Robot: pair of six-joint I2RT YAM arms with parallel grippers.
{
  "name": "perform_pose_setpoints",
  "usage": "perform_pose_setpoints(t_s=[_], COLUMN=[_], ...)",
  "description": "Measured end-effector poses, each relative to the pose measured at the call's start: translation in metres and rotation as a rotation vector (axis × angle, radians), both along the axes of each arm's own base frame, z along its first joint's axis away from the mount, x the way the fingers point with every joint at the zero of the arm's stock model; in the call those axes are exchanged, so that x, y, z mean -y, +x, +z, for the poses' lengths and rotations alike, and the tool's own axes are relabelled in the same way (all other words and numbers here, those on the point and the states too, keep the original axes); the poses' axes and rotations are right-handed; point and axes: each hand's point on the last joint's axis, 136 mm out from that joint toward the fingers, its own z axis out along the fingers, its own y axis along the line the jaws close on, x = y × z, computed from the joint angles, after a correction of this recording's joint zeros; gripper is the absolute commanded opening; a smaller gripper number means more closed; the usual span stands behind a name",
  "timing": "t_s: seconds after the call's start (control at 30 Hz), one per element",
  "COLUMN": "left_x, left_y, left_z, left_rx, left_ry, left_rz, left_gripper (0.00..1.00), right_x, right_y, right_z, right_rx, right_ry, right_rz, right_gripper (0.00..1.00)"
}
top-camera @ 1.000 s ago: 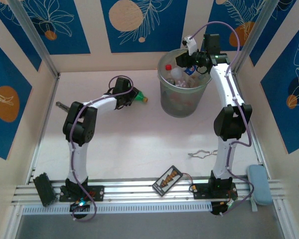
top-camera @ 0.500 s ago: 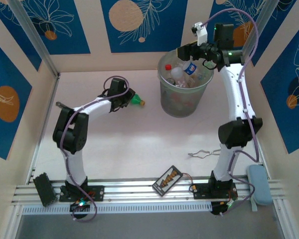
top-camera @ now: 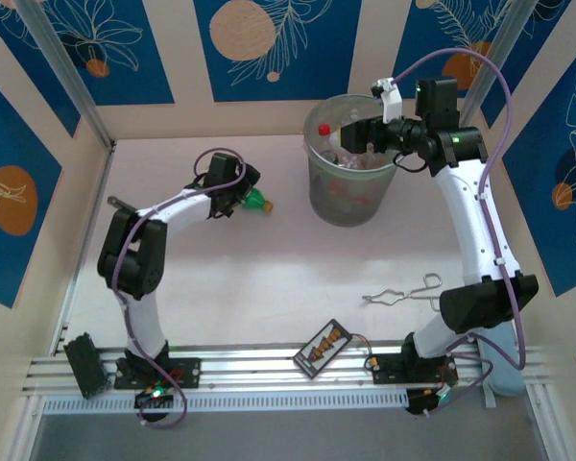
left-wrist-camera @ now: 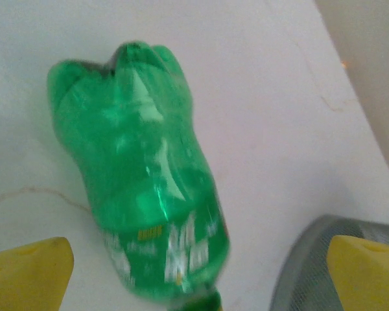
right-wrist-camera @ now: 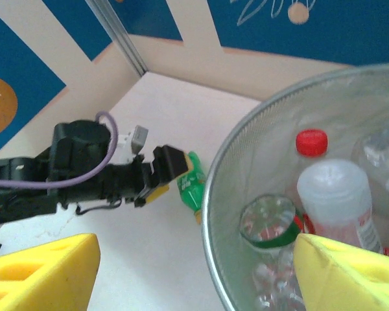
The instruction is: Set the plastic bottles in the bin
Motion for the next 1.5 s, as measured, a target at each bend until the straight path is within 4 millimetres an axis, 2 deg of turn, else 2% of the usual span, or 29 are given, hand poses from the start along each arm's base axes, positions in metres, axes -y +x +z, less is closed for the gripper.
perform_pose_setpoints(t_s=[0.1, 0.27, 0.37, 0.43, 0.6, 0.73, 0.8, 0.87, 1.03, 1.13, 1.2, 1.33, 1.5], left_x=[-0.01, -0.024, -0.024, -0.025, -0.026, -0.027, -0.025, -0.022, -0.008, 0.003, 0.01, 0.02, 0.04], left_y=[0.011, 0.018, 0.02, 0.02, 0.021, 0.017, 0.014, 0.009, -0.011, -0.025, -0.035, -0.054, -0.068], left_z=[-0.021, -0.043, -0.042, -0.042, -0.041, -0.034, -0.021, 0.002, 0.093, 0.143, 0.165, 0.186, 0.2], left_rx=[-0.027, -0.064, -0.059, -0.06, -0.053, -0.042, -0.021, 0.018, 0.208, 0.324, 0.385, 0.451, 0.496], left_ry=[0.022, 0.035, 0.023, 0.019, 0.012, 0.011, -0.001, -0.021, -0.147, -0.233, -0.28, -0.351, -0.419], left_rz=[0.032, 0.089, 0.105, 0.116, 0.131, 0.119, 0.099, 0.065, -0.04, -0.117, -0.167, -0.235, -0.296], left_gripper=[1.0, 0.83, 0.68, 0.62, 0.58, 0.58, 0.58, 0.57, 0.54, 0.55, 0.55, 0.55, 0.55], right_x=[0.003, 0.007, 0.008, 0.008, 0.004, -0.015, -0.03, -0.046, -0.086, -0.105, -0.115, -0.13, -0.146], right_y=[-0.011, -0.032, -0.039, -0.04, -0.042, -0.05, -0.058, -0.068, -0.084, -0.084, -0.078, -0.059, -0.05], right_z=[-0.008, -0.009, -0.012, -0.015, -0.026, -0.028, -0.031, -0.034, -0.04, -0.047, -0.052, -0.068, -0.081], right_rx=[-0.023, -0.026, -0.029, -0.04, -0.078, -0.098, -0.115, -0.134, -0.147, -0.153, -0.171, -0.234, -0.301], right_ry=[-0.009, -0.013, -0.012, -0.011, -0.006, -0.004, -0.002, 0.0, 0.007, 0.02, 0.037, 0.063, 0.117], right_rz=[-0.008, -0.013, -0.013, -0.014, -0.011, 0.022, 0.056, 0.097, 0.199, 0.24, 0.253, 0.26, 0.294], right_gripper=[0.79, 0.79, 0.79, 0.79, 0.78, 0.78, 0.78, 0.78, 0.78, 0.78, 0.78, 0.78, 0.79])
